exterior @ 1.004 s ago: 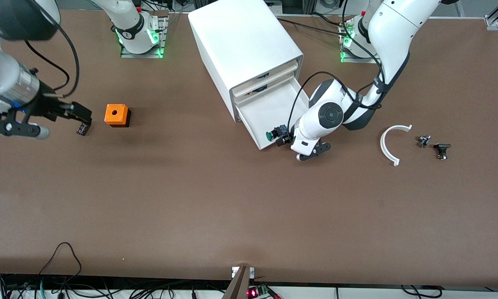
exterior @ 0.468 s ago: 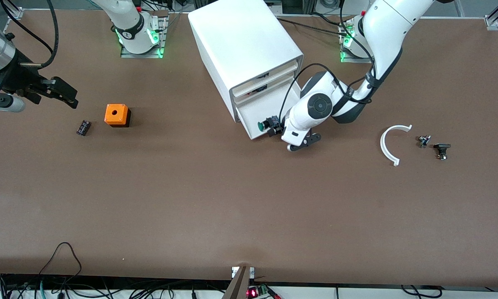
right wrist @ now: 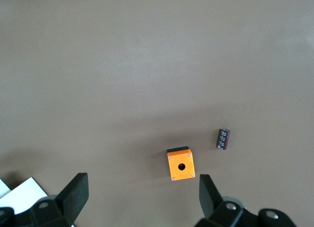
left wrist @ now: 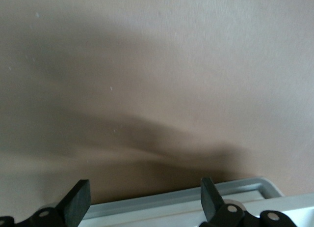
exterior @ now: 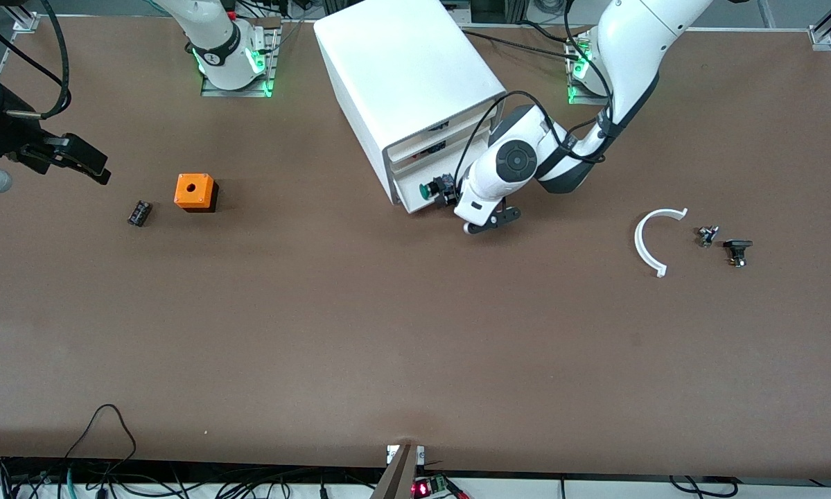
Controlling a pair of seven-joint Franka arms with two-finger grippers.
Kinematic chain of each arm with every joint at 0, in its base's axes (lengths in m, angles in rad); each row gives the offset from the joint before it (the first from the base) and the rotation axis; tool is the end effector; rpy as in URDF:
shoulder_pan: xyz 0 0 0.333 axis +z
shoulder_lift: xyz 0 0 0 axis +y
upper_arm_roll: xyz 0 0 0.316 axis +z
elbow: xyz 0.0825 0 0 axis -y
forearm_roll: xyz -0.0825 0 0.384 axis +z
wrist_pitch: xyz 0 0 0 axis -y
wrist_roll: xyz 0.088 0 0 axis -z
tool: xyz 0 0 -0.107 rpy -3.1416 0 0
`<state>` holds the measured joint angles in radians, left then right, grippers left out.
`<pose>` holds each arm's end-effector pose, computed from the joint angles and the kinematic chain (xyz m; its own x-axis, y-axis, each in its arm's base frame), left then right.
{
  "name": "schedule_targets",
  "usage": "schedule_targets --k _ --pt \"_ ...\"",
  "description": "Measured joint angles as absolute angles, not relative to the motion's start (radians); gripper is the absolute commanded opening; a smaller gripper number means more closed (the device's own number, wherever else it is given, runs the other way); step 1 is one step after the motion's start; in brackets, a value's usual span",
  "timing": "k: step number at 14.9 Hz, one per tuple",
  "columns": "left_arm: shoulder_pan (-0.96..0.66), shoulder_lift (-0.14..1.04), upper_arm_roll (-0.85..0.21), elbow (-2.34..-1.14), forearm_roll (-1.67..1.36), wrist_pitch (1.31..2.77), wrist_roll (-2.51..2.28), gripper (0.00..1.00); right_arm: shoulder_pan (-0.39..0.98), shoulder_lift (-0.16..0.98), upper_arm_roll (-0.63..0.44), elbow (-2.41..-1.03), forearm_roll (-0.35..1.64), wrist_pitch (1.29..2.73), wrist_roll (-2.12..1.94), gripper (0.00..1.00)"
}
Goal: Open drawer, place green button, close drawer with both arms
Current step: 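Push the drawer shut into the cabinet with the left gripper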
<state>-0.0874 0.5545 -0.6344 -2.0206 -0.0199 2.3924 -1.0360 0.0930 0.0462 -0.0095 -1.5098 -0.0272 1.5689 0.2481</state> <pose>0.4503 -0.3877 0.2173 0.8801 0.3463 -0.3247 0.3923 -0.9157 0.0867 0.5674 0.0447 0.6272 0.9863 -0.1638 0.0193 -0.1642 -0.9861 0.0236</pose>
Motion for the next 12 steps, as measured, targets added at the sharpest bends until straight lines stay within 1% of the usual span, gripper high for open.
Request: schedule_targets --k 6,12 --pt "-0.087 0.554 -0.676 -2.04 -0.02 2.392 -1.037 0.99 0.093 0.091 -0.009 -1.439 -0.027 1.57 0.245 1.0" --pt "-0.094 0.555 -0.689 -2.048 -0.021 2.392 -1.038 0.99 0.094 0.099 -0.008 -1.428 -0.027 1.57 0.239 1.0"
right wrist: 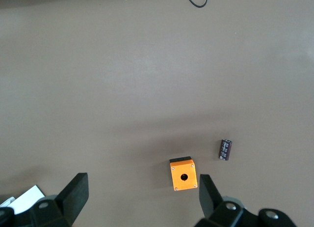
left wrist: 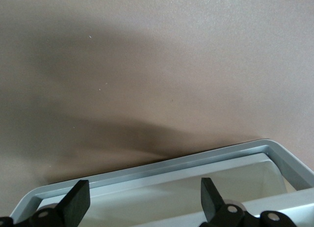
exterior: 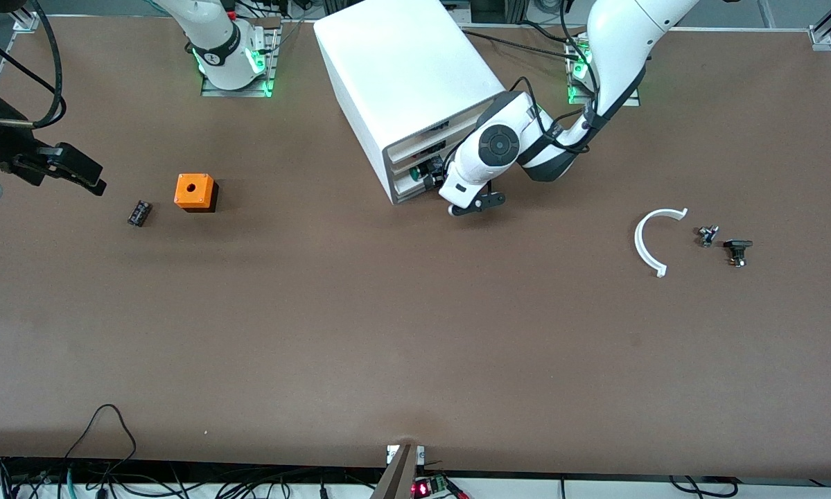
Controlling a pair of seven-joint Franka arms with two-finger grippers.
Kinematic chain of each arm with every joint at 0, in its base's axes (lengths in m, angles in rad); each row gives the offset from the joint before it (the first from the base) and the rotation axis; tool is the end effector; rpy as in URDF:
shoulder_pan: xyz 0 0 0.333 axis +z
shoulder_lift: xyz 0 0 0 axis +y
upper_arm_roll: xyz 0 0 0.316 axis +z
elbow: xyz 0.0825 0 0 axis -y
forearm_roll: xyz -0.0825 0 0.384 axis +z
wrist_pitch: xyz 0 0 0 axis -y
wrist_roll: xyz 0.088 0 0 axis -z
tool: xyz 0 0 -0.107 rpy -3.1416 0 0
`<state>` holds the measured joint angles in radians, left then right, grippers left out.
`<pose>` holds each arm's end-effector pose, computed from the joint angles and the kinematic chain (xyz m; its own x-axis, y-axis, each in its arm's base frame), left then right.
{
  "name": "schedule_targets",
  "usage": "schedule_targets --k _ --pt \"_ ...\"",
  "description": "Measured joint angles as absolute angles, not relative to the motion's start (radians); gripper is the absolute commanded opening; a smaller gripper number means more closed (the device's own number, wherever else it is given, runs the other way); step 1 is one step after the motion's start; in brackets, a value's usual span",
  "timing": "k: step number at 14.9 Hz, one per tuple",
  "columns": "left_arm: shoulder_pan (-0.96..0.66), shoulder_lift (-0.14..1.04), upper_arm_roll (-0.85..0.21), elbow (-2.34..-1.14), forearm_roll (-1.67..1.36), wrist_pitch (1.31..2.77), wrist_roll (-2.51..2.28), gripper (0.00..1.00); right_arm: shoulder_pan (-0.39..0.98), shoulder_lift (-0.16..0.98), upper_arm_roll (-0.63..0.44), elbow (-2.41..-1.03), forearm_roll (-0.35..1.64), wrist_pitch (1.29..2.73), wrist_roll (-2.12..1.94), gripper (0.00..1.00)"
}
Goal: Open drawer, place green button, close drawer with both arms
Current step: 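Push the drawer shut into the cabinet with the left gripper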
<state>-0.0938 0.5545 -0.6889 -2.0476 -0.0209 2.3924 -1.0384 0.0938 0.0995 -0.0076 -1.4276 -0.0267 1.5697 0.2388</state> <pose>0.4191 -0.4102 0.2179 0.8908 0.2904 -0.3495 0.3402 -0.9361 0.0894 0.5840 0.0479 0.6353 0.9872 -0.1520 0.0479 -0.1529 -0.9881 0.0166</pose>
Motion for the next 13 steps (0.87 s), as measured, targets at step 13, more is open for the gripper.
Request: schedule_targets --k 13 --pt "-0.089 0.55 -0.707 -2.045 -0.021 2.392 -1.056 0.99 0.094 0.099 -0.005 -1.426 -0.026 1.57 0.237 1.0"
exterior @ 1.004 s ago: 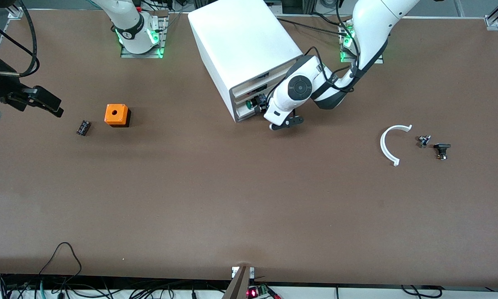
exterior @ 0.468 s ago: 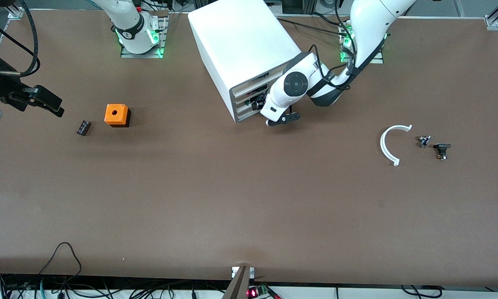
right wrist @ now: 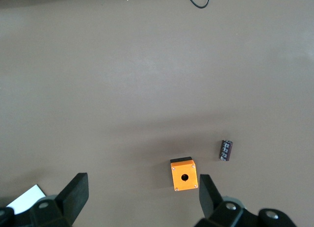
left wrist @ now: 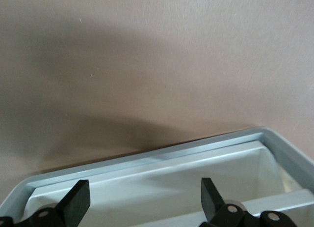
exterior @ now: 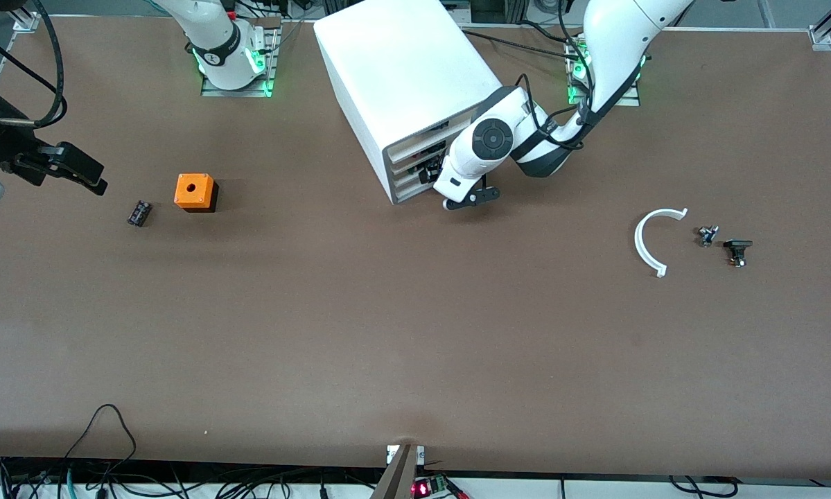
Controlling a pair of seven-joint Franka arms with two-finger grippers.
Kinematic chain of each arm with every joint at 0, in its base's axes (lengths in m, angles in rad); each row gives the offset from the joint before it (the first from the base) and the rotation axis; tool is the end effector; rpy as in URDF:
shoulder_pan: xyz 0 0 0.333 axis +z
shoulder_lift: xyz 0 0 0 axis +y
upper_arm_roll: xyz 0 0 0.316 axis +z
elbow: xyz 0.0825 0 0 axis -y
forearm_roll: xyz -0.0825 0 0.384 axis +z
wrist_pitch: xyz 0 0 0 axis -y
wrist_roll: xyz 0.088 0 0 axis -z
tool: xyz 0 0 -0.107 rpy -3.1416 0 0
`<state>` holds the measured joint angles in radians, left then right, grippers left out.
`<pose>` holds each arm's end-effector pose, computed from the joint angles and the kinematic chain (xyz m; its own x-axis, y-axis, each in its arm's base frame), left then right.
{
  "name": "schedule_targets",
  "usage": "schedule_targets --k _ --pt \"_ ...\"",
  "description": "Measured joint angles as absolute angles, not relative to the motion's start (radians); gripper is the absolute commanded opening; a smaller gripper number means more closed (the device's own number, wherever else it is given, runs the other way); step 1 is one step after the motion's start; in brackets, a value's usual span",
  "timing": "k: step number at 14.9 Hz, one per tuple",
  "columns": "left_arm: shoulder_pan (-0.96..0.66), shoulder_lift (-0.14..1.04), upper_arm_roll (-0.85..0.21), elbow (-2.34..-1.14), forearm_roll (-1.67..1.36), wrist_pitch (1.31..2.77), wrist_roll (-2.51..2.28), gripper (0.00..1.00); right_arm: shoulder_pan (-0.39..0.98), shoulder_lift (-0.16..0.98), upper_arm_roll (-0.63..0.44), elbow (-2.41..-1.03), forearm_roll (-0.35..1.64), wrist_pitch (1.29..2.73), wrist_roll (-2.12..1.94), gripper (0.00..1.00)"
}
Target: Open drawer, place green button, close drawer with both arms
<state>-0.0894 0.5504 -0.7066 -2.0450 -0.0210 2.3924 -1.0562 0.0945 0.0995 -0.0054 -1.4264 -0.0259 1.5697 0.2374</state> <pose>0.4160 -0.4161 0.2242 0.8893 0.2944 -0.3500 0.3465 -0.9332 0.0954 0.5839 0.0496 0.6359 0.9878 -0.1478 0.0488 -0.1487 -0.9888 0.0154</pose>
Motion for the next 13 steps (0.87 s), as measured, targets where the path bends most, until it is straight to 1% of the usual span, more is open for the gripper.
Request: schedule_targets --k 2,3,8,13 --pt "-0.057 0.539 -0.706 -2.027 -0.021 2.376 -1.055 0.99 0.095 0.099 -0.005 -1.426 -0.026 1.57 0.237 1.0" --pt "-0.037 0.531 -0.706 -2.003 -0.021 2.339 -1.053 0.99 0.095 0.099 -0.005 -1.426 -0.026 1.57 0.237 1.0" --pt "0.035 0.491 -0.706 -1.796 0.02 2.028 -0.958 0.99 0.095 0.099 -0.005 -1.426 -0.026 1.57 0.237 1.0" --pt "0.119 0.487 -0.705 -1.643 0.117 1.814 -0.708 0.99 0.095 0.099 -0.005 -1.426 -0.026 1.57 0.237 1.0"
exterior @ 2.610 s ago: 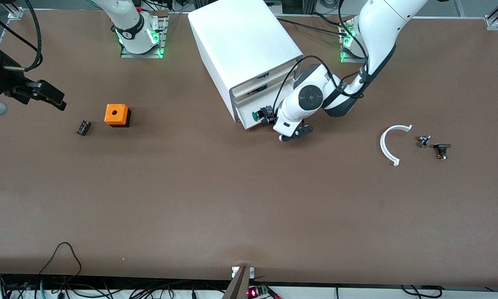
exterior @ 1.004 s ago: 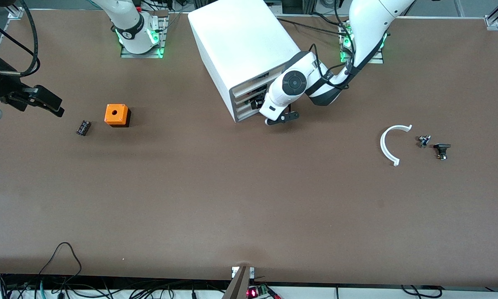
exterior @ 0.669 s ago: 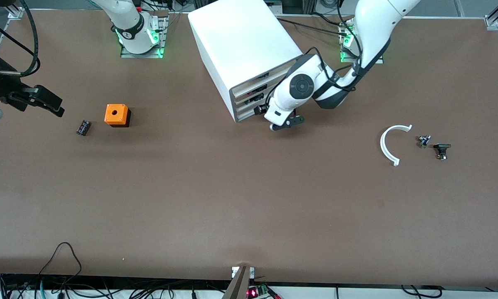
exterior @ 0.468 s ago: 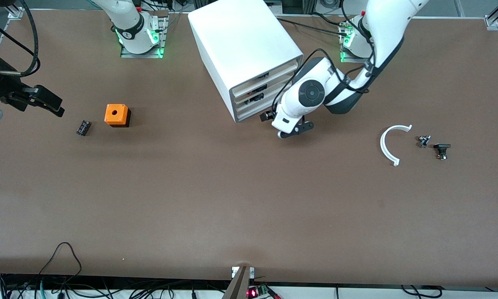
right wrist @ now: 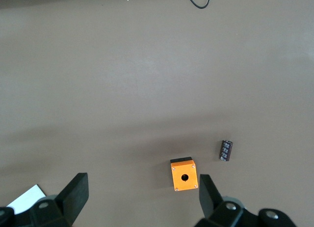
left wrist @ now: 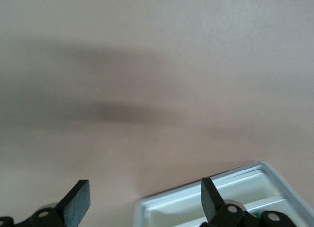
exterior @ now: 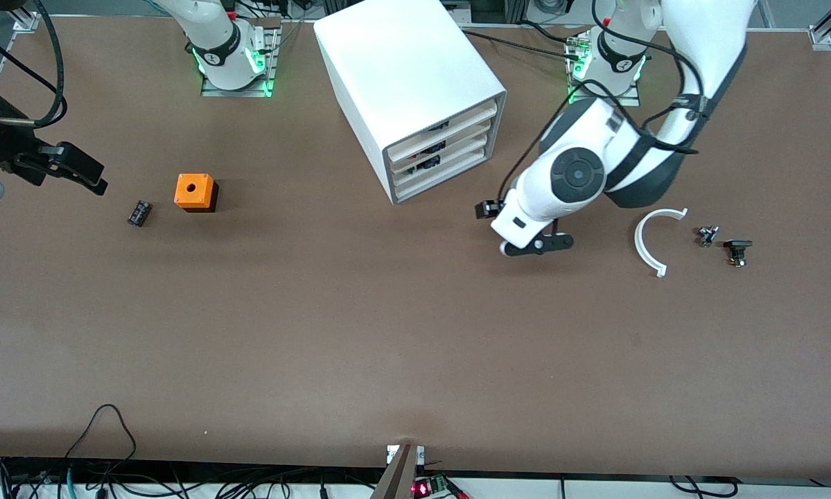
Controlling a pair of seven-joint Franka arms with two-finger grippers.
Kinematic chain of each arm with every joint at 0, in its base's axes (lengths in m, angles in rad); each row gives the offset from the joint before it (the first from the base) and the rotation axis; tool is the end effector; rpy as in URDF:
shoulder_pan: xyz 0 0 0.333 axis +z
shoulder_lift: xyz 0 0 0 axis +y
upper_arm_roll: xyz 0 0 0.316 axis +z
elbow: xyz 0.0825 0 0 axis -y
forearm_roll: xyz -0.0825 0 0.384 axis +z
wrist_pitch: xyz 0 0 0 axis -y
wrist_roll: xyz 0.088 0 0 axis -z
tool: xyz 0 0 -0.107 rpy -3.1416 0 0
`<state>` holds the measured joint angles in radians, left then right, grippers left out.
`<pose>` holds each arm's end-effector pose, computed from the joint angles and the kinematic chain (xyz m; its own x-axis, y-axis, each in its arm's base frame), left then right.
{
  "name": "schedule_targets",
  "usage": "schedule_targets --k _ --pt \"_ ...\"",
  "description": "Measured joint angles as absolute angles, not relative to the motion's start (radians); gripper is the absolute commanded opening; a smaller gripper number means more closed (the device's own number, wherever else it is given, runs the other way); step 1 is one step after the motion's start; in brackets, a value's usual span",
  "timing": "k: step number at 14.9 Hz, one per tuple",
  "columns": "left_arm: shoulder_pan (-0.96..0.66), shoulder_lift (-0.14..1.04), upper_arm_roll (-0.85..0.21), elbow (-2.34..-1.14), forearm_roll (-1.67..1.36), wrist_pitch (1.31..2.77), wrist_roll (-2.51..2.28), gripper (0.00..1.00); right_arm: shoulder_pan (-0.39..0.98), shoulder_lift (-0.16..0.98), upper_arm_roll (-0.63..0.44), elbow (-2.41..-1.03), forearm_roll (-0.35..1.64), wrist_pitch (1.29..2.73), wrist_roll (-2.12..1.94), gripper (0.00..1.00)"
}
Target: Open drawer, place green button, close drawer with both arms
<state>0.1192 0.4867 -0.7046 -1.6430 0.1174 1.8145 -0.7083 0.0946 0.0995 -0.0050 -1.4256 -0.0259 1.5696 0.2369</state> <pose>0.5648 -0.3010 0.3728 0.9554 0.1020 -0.2772 0.1138 -0.9931 0.0267 0.5839 0.0498 0.6363 0.9879 -0.1468 0.0494 -0.1477 -0.9889 0.0152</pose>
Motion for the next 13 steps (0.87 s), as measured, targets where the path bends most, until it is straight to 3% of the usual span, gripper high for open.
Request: schedule_targets --k 6,13 --pt "0.19 0.477 -0.672 -1.478 0.145 1.65 -0.383 0.99 0.095 0.099 -0.005 -1.425 -0.026 1.57 0.237 1.0" --pt "0.015 0.287 -0.268 -1.491 0.056 1.611 -0.049 0.99 0.095 0.099 -0.005 -1.425 -0.026 1.57 0.237 1.0"
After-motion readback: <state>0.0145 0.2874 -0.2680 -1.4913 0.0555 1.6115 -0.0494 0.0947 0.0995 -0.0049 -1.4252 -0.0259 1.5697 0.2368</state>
